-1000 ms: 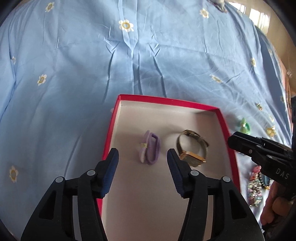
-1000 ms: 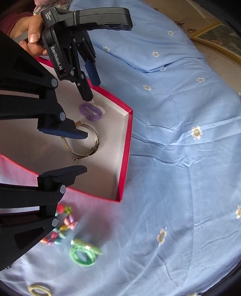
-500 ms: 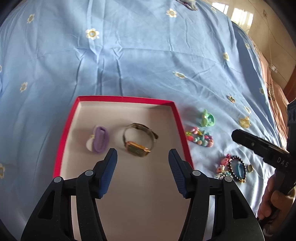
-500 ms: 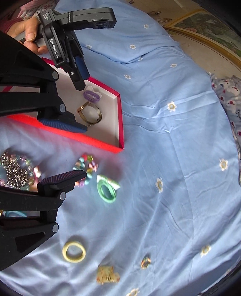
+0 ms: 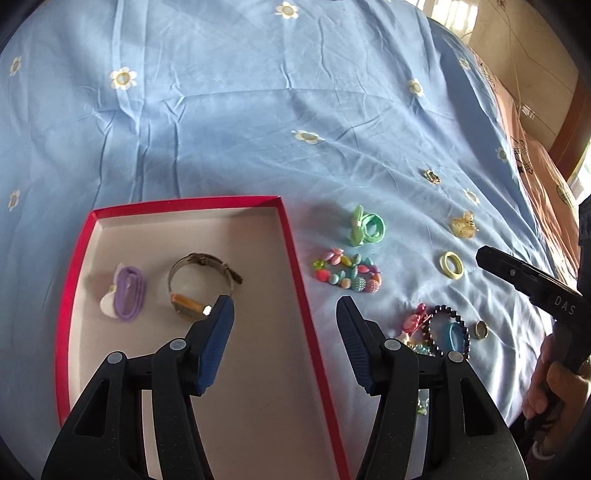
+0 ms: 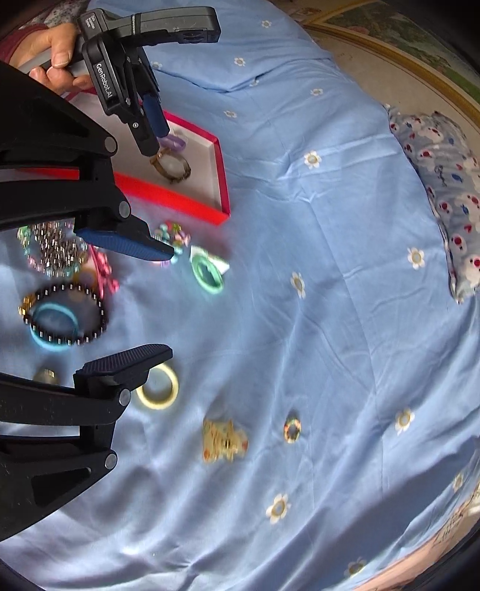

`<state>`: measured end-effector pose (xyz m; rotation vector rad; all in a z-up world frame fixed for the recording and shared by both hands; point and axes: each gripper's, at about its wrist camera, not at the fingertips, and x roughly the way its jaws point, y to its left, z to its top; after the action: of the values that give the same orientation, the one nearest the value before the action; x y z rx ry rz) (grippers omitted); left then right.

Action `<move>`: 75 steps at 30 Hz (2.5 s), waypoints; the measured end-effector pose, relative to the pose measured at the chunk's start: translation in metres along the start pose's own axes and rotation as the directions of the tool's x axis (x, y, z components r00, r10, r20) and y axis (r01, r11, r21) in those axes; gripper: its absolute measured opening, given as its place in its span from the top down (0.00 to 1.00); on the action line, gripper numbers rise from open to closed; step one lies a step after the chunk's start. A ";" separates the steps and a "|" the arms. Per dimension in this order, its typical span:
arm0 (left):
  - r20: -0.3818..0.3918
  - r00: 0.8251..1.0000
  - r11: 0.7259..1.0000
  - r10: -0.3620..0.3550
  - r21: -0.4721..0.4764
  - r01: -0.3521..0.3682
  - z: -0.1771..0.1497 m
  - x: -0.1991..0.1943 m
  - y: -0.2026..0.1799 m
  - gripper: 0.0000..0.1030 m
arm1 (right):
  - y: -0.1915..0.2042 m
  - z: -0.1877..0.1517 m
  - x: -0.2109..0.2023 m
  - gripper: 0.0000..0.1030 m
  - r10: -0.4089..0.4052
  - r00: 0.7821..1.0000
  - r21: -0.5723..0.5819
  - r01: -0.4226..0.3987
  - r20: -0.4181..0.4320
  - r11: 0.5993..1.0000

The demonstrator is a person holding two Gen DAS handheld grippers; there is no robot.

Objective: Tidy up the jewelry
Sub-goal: 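Move both open tools back over the remaining jewelry, then grasp the green hair tie with the left tool while the right tool grasps the yellow bear clip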

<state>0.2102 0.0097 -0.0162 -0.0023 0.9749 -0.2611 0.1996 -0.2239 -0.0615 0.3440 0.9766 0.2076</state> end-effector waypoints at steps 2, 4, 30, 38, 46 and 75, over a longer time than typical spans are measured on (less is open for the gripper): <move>-0.005 1.000 1.000 -0.004 0.011 0.004 0.003 0.004 -0.005 0.45 | -0.009 0.000 -0.002 0.47 -0.024 1.000 0.007 0.024 0.007 1.000; -0.009 1.000 1.000 -0.006 0.020 0.007 0.007 0.008 -0.009 0.45 | -0.015 0.001 -0.002 0.46 -0.036 0.999 0.016 0.036 0.011 0.999; -0.089 0.994 0.995 -0.067 0.066 0.073 0.054 0.069 -0.057 0.45 | -0.072 0.028 0.025 0.41 -0.186 0.982 0.027 0.185 0.022 0.982; -0.130 0.990 0.997 -0.046 0.059 0.054 0.062 0.103 -0.059 0.48 | -0.083 0.034 0.044 0.42 -0.199 0.980 0.035 0.200 -0.012 0.979; -0.147 0.986 0.992 -0.084 0.082 0.097 0.060 0.112 -0.067 0.87 | -0.092 0.030 0.050 0.62 -0.210 0.977 0.046 0.211 -0.020 0.976; -0.062 0.988 0.988 -0.143 0.053 0.147 0.038 0.047 -0.054 0.89 | -0.085 0.034 0.053 0.63 -0.198 0.980 0.034 0.199 -0.033 0.979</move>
<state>0.2543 -0.0569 -0.0269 -0.0136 1.0264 -0.4251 0.2583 -0.2920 -0.1176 0.2761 1.0380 0.0130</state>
